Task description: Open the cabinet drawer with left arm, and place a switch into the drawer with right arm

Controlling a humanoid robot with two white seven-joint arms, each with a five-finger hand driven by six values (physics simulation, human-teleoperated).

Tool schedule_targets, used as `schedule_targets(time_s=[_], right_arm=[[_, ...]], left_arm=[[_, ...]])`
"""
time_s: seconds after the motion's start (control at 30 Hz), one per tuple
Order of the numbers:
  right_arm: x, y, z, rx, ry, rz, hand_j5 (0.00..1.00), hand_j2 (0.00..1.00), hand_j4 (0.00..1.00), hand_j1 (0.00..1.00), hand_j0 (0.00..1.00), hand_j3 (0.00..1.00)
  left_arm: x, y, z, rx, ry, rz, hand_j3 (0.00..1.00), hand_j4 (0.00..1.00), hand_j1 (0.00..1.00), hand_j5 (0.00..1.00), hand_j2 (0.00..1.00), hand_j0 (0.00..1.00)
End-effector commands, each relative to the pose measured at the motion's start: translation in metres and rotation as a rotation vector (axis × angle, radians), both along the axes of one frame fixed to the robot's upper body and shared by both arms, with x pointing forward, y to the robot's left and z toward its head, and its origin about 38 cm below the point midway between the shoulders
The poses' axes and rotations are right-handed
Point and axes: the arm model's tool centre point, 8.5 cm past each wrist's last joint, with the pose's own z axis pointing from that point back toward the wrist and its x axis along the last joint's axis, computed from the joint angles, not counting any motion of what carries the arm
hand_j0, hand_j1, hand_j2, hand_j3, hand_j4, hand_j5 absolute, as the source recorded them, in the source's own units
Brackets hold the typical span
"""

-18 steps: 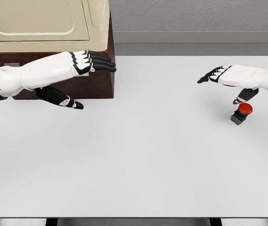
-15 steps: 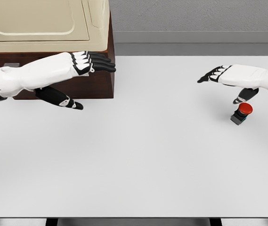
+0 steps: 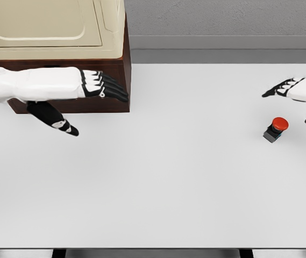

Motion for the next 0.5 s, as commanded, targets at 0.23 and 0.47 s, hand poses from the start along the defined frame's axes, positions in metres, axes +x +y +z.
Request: schedule_targets(time_s=[0.23, 0.47], right_arm=[[-0.015, -0.003, -0.03, 0.053, 0.078, -0.01, 1.0, 1.0, 1.0, 1.0, 1.0, 1.0], [-0.015, 0.001, -0.038, 0.066, 0.091, -0.012, 1.0, 1.0, 1.0, 1.0, 1.0, 1.0]], left_arm=[[0.011, 0.017, 0.002, -0.001, 0.146, 0.174, 1.0, 1.0, 1.0, 1.0, 1.0, 1.0], [0.019, 0.022, -0.01, 0.093, 0.304, 0.282, 1.0, 1.0, 1.0, 1.0, 1.0, 1.0]])
